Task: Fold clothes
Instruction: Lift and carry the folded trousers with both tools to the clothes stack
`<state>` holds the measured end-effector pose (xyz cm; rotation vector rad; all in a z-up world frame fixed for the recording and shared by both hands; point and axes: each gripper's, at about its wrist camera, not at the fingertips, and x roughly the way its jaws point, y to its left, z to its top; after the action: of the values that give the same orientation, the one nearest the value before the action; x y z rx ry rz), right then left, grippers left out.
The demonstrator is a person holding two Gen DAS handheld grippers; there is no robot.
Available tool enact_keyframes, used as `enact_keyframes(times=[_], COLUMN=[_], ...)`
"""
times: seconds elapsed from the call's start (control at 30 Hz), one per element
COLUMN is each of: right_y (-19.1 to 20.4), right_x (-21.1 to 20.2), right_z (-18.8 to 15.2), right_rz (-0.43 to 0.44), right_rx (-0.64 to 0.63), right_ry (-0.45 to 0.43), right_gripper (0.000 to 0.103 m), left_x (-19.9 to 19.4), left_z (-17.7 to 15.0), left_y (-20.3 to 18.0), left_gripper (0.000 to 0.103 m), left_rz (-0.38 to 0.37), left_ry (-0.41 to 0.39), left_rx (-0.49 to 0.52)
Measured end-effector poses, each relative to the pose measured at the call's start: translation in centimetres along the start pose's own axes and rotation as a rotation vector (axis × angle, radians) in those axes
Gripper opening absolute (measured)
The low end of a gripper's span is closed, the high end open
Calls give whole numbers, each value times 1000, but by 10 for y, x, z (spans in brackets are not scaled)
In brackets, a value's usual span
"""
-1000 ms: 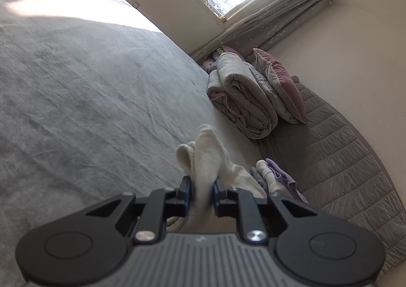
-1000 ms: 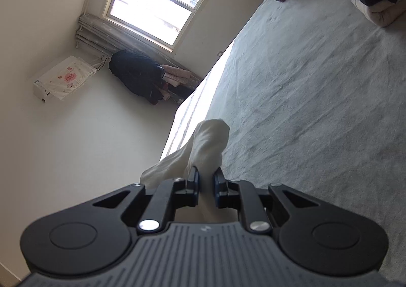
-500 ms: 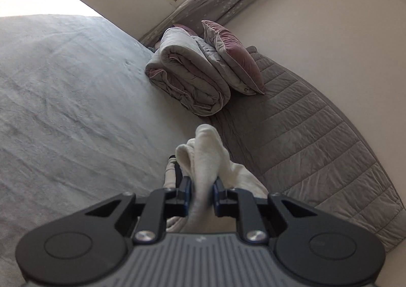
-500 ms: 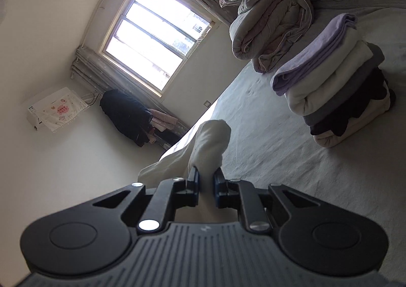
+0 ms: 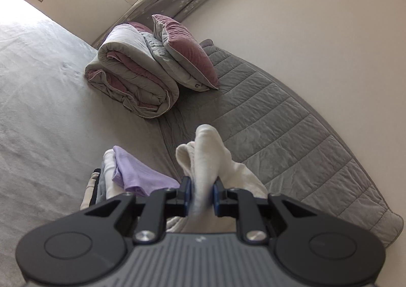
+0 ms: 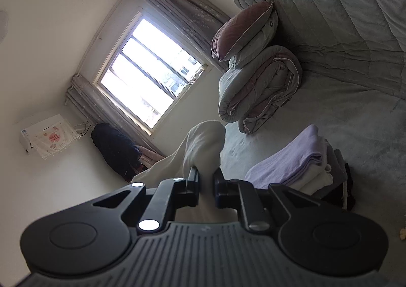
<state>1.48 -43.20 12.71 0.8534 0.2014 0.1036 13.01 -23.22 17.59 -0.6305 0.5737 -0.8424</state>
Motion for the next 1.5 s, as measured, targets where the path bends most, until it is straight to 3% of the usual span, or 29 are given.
enact_keyframes(times=[0.33,0.6,1.03,1.27,1.37,1.5], right_y=[-19,-33,-81,-93,-94,-85], right_x=[25,69,170,173,164,154], right_z=[62,78,56,46,49,55], right_rz=[-42,-109,-272,-402,-439,-460], right_rx=[-62,-100,-131,-210,-219,-237], right_ry=[11,65,161,161,138,110], right_gripper=[14,14,14,22,36,36], left_x=[60,102,170,182,175,163], left_z=[12,23,30,27,28,31], left_y=[-18,3,84,99,92,80], left_gripper=[17,17,19,26,33,34], left_rz=[-48,-31,121,227,241,252], left_ry=[-4,2,40,60,54,45], left_rx=[18,-18,-64,51,82,114])
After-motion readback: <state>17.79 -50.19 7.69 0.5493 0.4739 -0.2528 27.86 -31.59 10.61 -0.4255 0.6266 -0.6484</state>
